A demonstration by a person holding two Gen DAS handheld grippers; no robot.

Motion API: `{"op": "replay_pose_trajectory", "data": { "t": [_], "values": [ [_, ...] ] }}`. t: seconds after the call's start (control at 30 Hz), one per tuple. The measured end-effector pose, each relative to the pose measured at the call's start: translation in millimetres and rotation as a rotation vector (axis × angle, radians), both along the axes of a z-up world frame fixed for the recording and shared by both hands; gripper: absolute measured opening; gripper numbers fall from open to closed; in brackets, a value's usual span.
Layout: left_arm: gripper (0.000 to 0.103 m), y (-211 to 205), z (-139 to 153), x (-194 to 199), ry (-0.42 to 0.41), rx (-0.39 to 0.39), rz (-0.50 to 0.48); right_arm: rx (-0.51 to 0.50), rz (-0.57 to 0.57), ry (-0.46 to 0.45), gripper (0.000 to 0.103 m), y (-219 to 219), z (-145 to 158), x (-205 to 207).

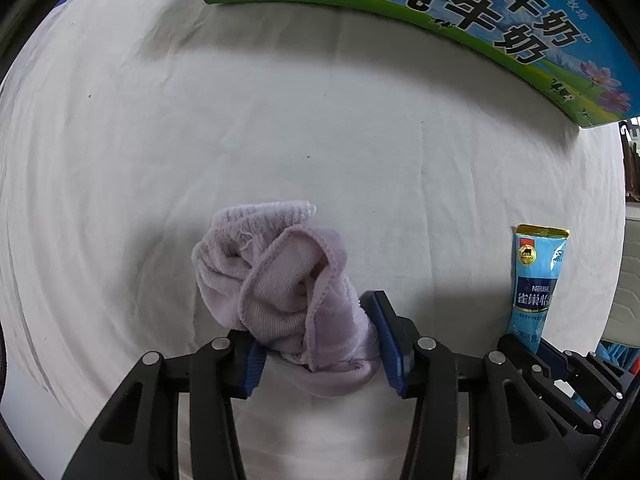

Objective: Organize soft objects
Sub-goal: 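Carry towel and tube into the box and open both tools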

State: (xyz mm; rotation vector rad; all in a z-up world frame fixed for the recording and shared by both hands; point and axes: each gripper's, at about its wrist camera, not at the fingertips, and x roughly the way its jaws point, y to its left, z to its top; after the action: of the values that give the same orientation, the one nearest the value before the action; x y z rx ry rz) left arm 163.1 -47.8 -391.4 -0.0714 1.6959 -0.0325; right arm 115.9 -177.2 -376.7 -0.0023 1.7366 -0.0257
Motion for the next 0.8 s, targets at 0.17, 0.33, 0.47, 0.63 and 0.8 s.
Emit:
{"op": "replay_pose_trajectory", "data": {
  "t": [0.17,0.33,0.47,0.63,0.8],
  "values": [
    [0.044,11,30,-10,-0.033,-0.021,-0.016,0.020,0.003,-0.017,0.014,5,8,-3],
    [0.044,13,66,-11,-0.084,-0.067,-0.028,0.077,-0.016,-0.056,0.014,-4,38,-1],
    [0.044,17,105,-5,-0.139,-0.118,-0.021,0.137,-0.044,-0.109,0.014,-13,75,6],
    [0.044,25,156,12,-0.224,-0.159,-0.016,0.209,-0.068,-0.207,0.014,-27,132,21],
    [0.044,29,201,42,-0.312,-0.185,-0.025,0.277,-0.071,-0.323,0.014,-36,195,52]
  ]
}}
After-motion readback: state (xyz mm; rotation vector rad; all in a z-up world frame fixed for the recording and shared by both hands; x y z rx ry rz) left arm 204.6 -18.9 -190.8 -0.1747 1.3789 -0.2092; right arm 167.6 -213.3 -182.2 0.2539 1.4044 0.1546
